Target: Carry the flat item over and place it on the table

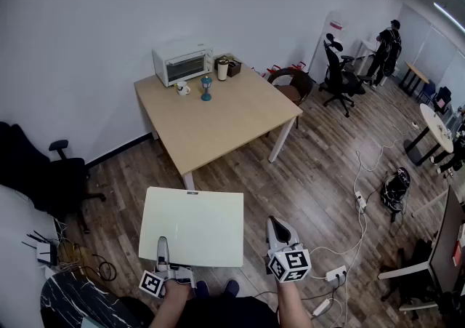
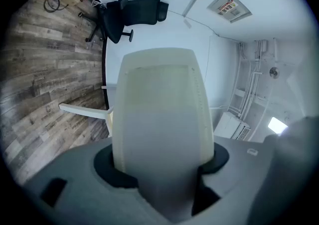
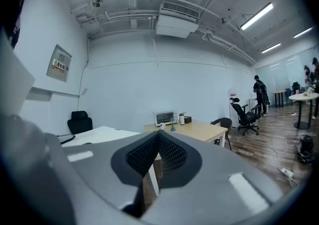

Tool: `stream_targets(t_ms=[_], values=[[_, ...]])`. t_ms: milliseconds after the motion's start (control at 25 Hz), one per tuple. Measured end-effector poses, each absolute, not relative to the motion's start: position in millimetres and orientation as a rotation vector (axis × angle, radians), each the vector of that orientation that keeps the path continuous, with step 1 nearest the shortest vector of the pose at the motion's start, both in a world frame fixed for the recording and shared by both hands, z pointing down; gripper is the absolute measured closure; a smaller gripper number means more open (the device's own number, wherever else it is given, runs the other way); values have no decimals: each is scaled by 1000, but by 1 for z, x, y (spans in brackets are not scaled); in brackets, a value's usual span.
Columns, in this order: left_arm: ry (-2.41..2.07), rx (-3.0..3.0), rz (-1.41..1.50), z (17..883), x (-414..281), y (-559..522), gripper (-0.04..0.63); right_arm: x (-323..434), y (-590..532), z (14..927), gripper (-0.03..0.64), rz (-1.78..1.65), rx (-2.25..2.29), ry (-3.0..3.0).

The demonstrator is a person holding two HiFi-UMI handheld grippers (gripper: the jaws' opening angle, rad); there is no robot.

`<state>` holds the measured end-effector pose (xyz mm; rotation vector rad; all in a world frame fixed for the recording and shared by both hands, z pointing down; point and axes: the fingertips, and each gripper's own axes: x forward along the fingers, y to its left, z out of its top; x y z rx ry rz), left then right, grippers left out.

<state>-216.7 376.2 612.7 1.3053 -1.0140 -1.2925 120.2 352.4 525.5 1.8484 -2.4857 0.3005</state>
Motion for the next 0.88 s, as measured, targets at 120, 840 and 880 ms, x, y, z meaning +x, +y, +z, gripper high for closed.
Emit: stream_targets(t_ms=[120, 840, 880], values=[[-1016, 1295, -1291, 615, -211, 376, 310, 125, 351, 525, 611, 297, 1848, -2488], [-1031, 1336, -1295, 611, -176, 385, 310, 162, 359, 529, 611, 293, 1851, -2518], [-1031, 1341, -1296, 610, -174, 386, 310, 165, 359, 529, 611, 282, 1852, -2520]])
